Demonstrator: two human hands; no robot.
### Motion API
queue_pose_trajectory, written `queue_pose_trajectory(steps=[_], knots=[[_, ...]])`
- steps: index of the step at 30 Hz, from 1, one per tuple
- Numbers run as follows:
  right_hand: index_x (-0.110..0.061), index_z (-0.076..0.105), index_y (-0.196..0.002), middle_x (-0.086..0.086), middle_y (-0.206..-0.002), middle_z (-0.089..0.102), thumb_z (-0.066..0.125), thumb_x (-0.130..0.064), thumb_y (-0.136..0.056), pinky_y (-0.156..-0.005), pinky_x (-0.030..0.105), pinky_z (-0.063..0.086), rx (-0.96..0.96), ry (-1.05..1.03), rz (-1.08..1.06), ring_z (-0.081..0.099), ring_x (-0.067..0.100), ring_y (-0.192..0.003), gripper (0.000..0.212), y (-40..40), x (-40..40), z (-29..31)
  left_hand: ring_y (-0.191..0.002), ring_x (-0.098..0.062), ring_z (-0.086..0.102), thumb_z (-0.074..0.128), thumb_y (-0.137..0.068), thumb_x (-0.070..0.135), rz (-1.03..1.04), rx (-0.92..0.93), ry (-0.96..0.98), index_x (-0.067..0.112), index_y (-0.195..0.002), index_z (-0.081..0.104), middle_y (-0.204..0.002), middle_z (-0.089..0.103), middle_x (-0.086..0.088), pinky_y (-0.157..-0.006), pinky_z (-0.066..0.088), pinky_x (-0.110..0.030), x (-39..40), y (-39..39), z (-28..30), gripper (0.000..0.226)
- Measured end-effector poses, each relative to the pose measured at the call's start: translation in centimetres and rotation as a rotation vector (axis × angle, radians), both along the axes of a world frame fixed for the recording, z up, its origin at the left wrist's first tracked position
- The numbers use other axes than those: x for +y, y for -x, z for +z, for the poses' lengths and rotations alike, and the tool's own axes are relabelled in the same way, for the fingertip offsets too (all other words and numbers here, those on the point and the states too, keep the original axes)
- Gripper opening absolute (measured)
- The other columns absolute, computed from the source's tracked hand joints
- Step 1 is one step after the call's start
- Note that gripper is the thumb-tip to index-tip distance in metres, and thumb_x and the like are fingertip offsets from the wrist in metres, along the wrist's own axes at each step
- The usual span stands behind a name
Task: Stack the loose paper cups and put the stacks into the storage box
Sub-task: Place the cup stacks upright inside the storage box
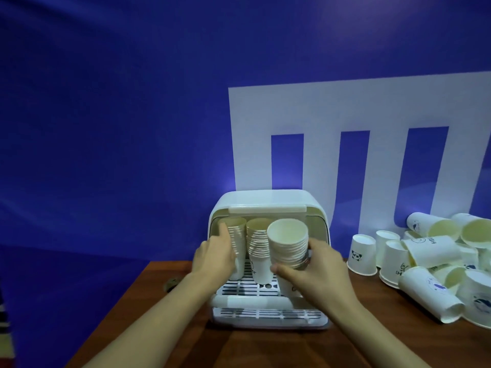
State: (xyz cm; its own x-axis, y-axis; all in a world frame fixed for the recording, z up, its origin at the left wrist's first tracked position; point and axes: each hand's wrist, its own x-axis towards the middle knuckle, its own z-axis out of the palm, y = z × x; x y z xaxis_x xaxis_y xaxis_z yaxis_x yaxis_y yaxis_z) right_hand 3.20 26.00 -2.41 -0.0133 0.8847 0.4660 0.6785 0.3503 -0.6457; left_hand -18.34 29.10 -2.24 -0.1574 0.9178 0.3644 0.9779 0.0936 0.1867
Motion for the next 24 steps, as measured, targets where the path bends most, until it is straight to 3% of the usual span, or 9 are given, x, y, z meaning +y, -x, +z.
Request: queue_pose_trajectory(steps=[3,7,10,13,16,19,21,24], knots=[[-0.024,0.065,-0.094,-0.007,-0.092,0.061,0.082,-0.055,-0.066,-0.062,0.027,0.039,-0.151,0.087,-0.05,0.062,0.017,-0.09,0.045,1.0,2.1,-1.6,-0.115,-0.044,0.065,0.058,-0.102,0.017,0.025,-0.054,0.031,0.005,-0.148,0.023,-0.124,0.067,-0.02,-0.082,0.049,-0.044,-0.2,-0.2,-0.5,0.06],[-0.017,0.066,-0.105,0.001,-0.106,0.066,0.083,-0.051,-0.072,-0.073,0.027,0.042,-0.051,0.133,-0.096,0.064,0.023,-0.101,0.05,1.3,5.1,-2.6,-0.117,-0.041,0.063,0.062,-0.1,0.022,0.022,-0.298,0.047,0.007,-0.143,0.027,-0.125,0.066,-0.016,-0.086,0.048,-0.041,-0.4,-0.5,-1.0,0.058],[-0.008,0.056,-0.117,0.007,-0.113,0.067,0.084,-0.048,-0.074,-0.075,0.031,0.046,-0.033,0.236,-0.136,0.063,0.027,-0.107,0.065,1.1,6.6,-2.8,-0.123,-0.036,0.061,0.071,-0.096,0.03,0.061,-0.466,0.144,0.002,-0.139,0.035,-0.134,0.061,-0.015,-0.093,0.052,-0.038,0.0,-0.8,-1.3,0.063],[-0.004,0.049,-0.13,0.012,-0.125,0.063,0.083,-0.035,-0.077,-0.082,0.031,0.048,-0.128,0.343,-0.124,0.062,0.029,-0.114,0.07,1.0,7.4,-2.7,-0.13,-0.036,0.058,0.075,-0.091,0.034,0.076,-0.464,0.21,-0.001,-0.143,0.039,-0.142,0.057,-0.016,-0.102,0.052,-0.04,0.6,-0.8,-2.1,0.072],[-0.008,0.058,-0.122,0.009,-0.121,0.065,0.078,-0.032,-0.082,-0.076,0.027,0.048,-0.211,0.401,-0.098,0.065,0.026,-0.107,0.05,1.0,8.0,-1.9,-0.123,-0.032,0.061,0.078,-0.09,0.035,0.062,-0.482,0.25,0.005,-0.139,0.049,-0.135,0.061,-0.012,-0.096,0.054,-0.036,1.0,-0.9,-2.4,0.064],[-0.008,0.064,-0.115,0.009,-0.113,0.068,0.073,-0.032,-0.085,-0.076,0.029,0.051,-0.215,0.447,-0.142,0.067,0.026,-0.103,0.04,1.0,8.7,-1.5,-0.125,-0.031,0.06,0.081,-0.089,0.036,0.044,-0.546,0.295,0.007,-0.146,0.04,-0.14,0.06,-0.012,-0.098,0.053,-0.035,1.2,-1.2,-2.5,0.076],[-0.006,0.062,-0.117,0.01,-0.114,0.068,0.073,-0.032,-0.085,-0.078,0.03,0.051,-0.207,0.452,-0.17,0.066,0.027,-0.104,0.042,1.1,8.8,-1.6,-0.131,-0.032,0.057,0.08,-0.09,0.036,0.059,-0.551,0.293,0.004,-0.149,0.031,-0.144,0.056,-0.013,-0.102,0.05,-0.037,1.1,-1.4,-2.5,0.082],[-0.007,0.059,-0.122,0.01,-0.119,0.066,0.077,-0.033,-0.083,-0.08,0.03,0.049,-0.253,0.437,-0.183,0.065,0.027,-0.108,0.051,1.1,8.7,-2.0,-0.132,-0.031,0.057,0.08,-0.09,0.038,0.083,-0.522,0.284,0.003,-0.145,0.038,-0.145,0.056,-0.014,-0.103,0.05,-0.035,1.1,-1.4,-2.6,0.078]])
